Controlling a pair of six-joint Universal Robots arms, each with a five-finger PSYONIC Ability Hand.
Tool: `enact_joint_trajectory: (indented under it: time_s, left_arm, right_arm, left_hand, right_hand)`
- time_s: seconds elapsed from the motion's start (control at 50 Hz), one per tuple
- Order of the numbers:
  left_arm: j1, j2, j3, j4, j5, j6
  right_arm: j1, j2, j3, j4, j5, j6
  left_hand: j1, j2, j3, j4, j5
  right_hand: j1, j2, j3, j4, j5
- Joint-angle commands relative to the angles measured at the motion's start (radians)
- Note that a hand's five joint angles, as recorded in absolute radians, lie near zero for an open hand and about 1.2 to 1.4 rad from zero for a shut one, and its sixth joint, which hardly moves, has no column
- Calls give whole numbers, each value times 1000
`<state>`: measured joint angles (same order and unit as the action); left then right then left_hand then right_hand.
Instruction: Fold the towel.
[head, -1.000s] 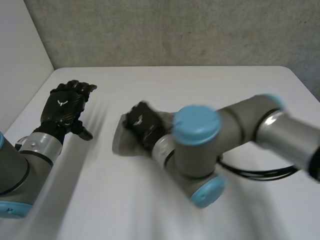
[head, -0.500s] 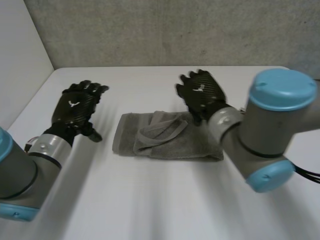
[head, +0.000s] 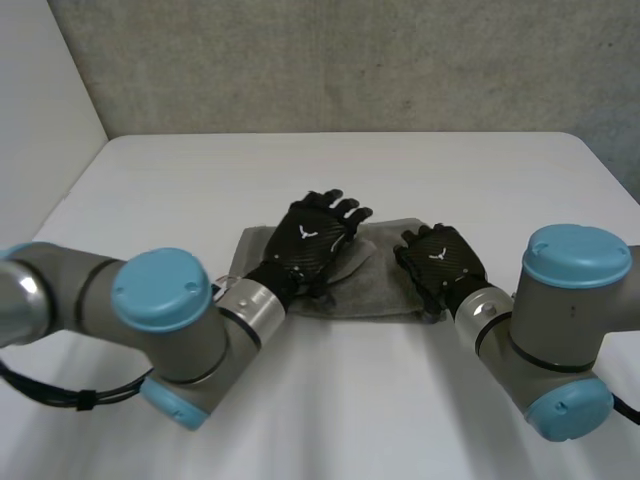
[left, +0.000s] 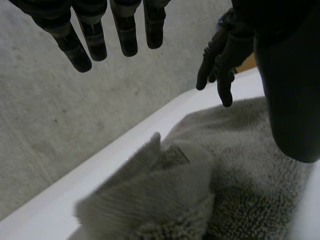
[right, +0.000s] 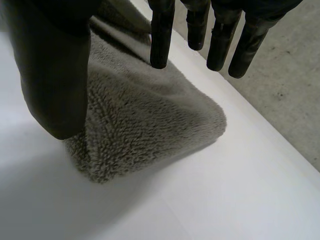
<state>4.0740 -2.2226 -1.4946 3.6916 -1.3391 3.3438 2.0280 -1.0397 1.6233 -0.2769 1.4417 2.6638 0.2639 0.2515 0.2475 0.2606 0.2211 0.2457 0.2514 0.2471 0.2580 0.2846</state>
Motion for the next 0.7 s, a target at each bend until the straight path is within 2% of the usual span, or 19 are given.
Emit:
enact_joint_trajectory:
  time_s: [0.02,0.04,0.08,0.14,0.18,0.24,0.42,0.46,0.58,0.62,0.64,0.68,0.7]
  left_arm:
    - [-3,-127,155,-36,-46,2]
    - [-3,-127,155,-36,-46,2]
    - [-1,-143,195,-41,-122,-1]
    - [2,-143,203,-42,-167,-4]
    - [8,-143,206,-38,-234,-1]
    - [16,-143,212,-35,-276,-3]
    - [46,-172,201,-48,-321,19]
    - [77,-167,186,-50,-394,54]
    - [102,-146,166,-50,-488,86]
    - [102,-118,137,-50,-496,83]
    - [102,-118,137,-50,-496,83]
    - [95,-92,100,-45,-496,85]
    - [95,-92,100,-45,-496,85]
  right_arm:
    - [1,49,-5,-30,3,-2]
    - [1,49,-5,-30,3,-2]
    - [1,58,-2,-36,6,-4]
    - [3,66,-3,-41,8,-5]
    - [5,89,-5,-45,9,-7]
    - [3,95,-8,-47,9,-7]
    - [3,98,-17,-50,35,-12]
    - [2,96,-17,-51,54,-16]
    - [1,96,-19,-54,68,-18]
    - [3,98,-22,-59,71,-21]
    - [3,98,-22,-59,71,-21]
    - [3,99,-22,-61,72,-33]
    - [3,99,-22,-61,72,-33]
  left_hand:
    - [-47,-35,-31,-44,-179]
    - [-47,-35,-31,-44,-179]
    - [-50,-38,-34,-47,-182]
    - [-50,-38,-34,-47,-182]
    - [-53,-41,-37,-50,-185]
    - [-53,-41,-37,-50,-185]
    - [-45,-32,-28,-41,-176]
    - [-47,-35,-31,-44,-179]
    - [-62,-50,-46,-59,-194]
    - [-65,-53,-49,-62,-197]
    - [-65,-53,-49,-62,-197]
    - [-68,-56,-52,-65,-200]
    - [-68,-56,-52,-65,-200]
  right_hand:
    - [182,177,181,170,-31]
    - [183,177,181,170,-31]
    - [279,274,278,267,66]
    - [309,303,308,297,96]
    - [350,344,348,338,136]
    - [400,394,398,388,186]
    - [456,450,454,444,242]
    - [468,462,466,455,254]
    - [541,535,540,529,328]
    - [690,684,688,677,476]
    - [691,685,689,678,477]
    - [910,904,908,897,696]
    - [911,905,909,899,697]
